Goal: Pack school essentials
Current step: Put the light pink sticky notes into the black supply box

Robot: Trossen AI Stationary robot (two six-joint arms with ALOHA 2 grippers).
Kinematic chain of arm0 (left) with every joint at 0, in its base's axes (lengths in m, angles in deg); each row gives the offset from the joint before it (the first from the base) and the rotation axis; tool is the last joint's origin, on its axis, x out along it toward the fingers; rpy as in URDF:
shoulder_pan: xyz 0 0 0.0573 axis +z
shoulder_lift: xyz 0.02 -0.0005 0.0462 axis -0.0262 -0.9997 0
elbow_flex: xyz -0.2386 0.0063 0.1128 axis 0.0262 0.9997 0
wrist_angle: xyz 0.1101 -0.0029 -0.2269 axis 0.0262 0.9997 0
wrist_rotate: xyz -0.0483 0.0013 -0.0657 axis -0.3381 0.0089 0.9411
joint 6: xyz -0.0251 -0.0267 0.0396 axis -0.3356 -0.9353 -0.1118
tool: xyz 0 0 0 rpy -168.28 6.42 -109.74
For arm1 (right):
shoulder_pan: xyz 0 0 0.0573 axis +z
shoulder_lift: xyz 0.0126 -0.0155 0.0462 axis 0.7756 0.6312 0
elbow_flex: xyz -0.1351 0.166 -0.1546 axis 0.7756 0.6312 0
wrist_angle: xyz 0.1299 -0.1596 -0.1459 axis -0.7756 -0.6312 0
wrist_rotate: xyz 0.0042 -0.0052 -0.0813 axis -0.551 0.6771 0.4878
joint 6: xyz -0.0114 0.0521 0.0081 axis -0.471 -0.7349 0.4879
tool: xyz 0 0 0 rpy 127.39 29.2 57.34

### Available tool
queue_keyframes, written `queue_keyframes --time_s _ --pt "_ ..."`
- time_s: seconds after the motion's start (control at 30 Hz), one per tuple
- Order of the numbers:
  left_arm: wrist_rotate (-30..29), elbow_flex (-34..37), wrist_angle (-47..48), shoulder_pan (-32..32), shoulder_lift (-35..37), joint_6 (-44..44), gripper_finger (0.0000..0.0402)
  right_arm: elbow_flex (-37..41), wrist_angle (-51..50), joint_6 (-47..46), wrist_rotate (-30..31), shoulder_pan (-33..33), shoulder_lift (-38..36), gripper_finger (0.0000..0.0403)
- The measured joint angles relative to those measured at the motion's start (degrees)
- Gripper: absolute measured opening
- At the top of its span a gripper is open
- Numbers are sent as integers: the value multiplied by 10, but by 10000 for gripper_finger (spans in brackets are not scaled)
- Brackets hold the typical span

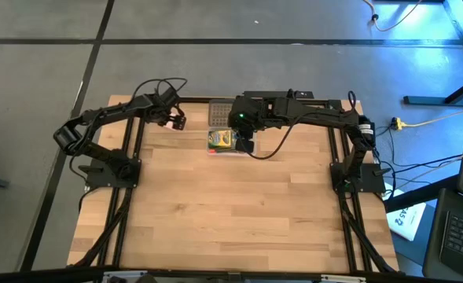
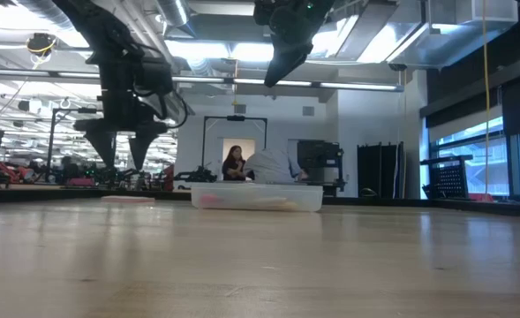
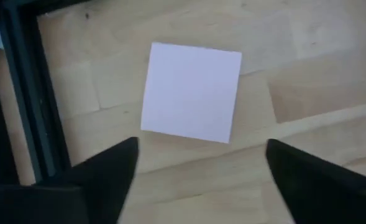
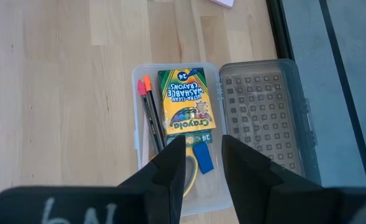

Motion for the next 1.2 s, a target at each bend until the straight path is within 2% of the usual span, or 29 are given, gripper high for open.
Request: queue_keyframes --time_s 0.07,0.13,0.37,0.57,0.73,1.2 --pt "11 0 4 7 0 3 382 0 0 0 0 0 0 106" --pt "20 5 -4 15 0 14 393 0 0 0 0 0 0 106" --pt "56 16 -14 52 -8 73 398 0 0 0 0 0 0 106" --pt "77 17 -45 68 -62 137 399 0 0 0 0 0 0 106" --pt "75 17 -63 76 -93 150 399 0 0 0 0 0 0 106" --pt "67 17 -83 76 -116 182 399 0 0 0 0 0 0 106"
